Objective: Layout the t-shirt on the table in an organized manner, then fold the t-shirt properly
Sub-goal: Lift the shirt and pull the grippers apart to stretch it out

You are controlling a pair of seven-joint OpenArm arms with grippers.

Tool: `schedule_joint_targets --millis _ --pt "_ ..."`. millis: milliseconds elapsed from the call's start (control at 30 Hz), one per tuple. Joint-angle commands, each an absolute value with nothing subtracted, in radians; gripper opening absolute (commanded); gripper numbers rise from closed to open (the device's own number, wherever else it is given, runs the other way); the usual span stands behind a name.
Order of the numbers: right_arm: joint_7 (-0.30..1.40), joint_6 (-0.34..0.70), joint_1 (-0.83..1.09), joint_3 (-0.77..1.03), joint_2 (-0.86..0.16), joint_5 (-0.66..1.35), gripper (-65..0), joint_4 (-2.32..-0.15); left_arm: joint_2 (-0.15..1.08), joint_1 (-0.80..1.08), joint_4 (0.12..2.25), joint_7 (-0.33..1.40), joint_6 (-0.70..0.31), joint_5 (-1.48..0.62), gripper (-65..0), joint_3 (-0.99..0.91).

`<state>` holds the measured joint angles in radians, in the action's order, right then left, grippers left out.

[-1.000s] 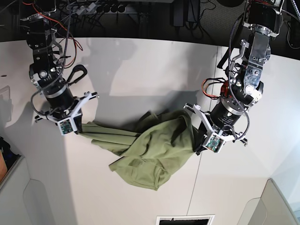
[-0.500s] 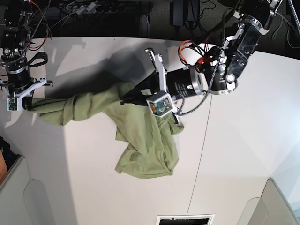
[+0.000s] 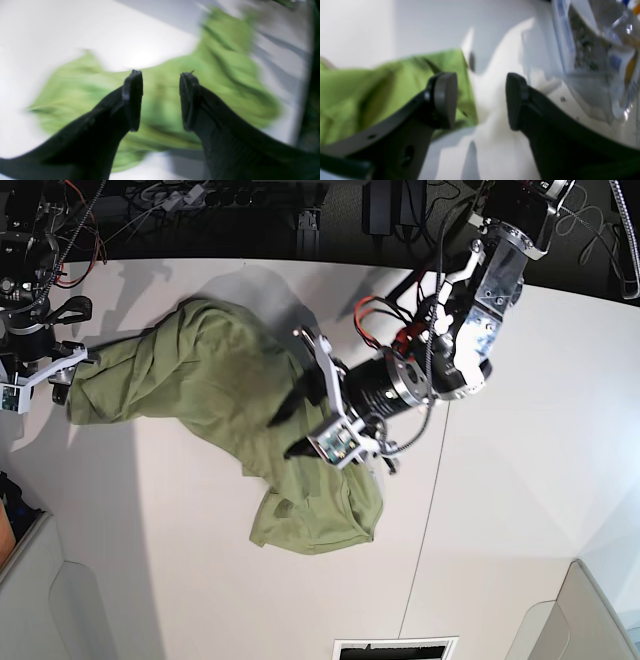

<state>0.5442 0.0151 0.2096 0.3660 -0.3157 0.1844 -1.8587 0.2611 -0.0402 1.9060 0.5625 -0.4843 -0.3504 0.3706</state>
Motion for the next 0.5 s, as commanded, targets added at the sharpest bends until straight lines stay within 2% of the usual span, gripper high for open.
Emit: schedule_joint_targets --millis 0,133,200,333,467 --pt "0.521 0.036 0.200 0.374 -0.329 0.201 -33.8 -1.893 0.261 -0.066 1.915 0.537 -0.482 -0.362 -37.4 0.331" --pt "0.524 0.138 0.186 0.373 -0.329 0.312 -33.8 -1.914 0.261 -0.121 1.801 0.508 -0.433 -0.366 -37.4 0.224" --pt "0.524 0.166 0.186 0.370 -0.323 0.350 -33.8 -1.913 0.261 -0.156 1.688 0.480 -0.400 -0.365 -37.4 0.215" --pt "0.525 0.250 0.186 0.368 -0.264 0.386 -34.0 -1.905 0.257 -0.220 1.435 0.384 -0.400 -0.361 -37.5 0.217" --pt "0.524 0.268 0.186 0.339 -0.221 0.385 -34.0 -1.849 0.231 -0.273 1.256 0.329 -0.400 -0.310 -37.5 0.216"
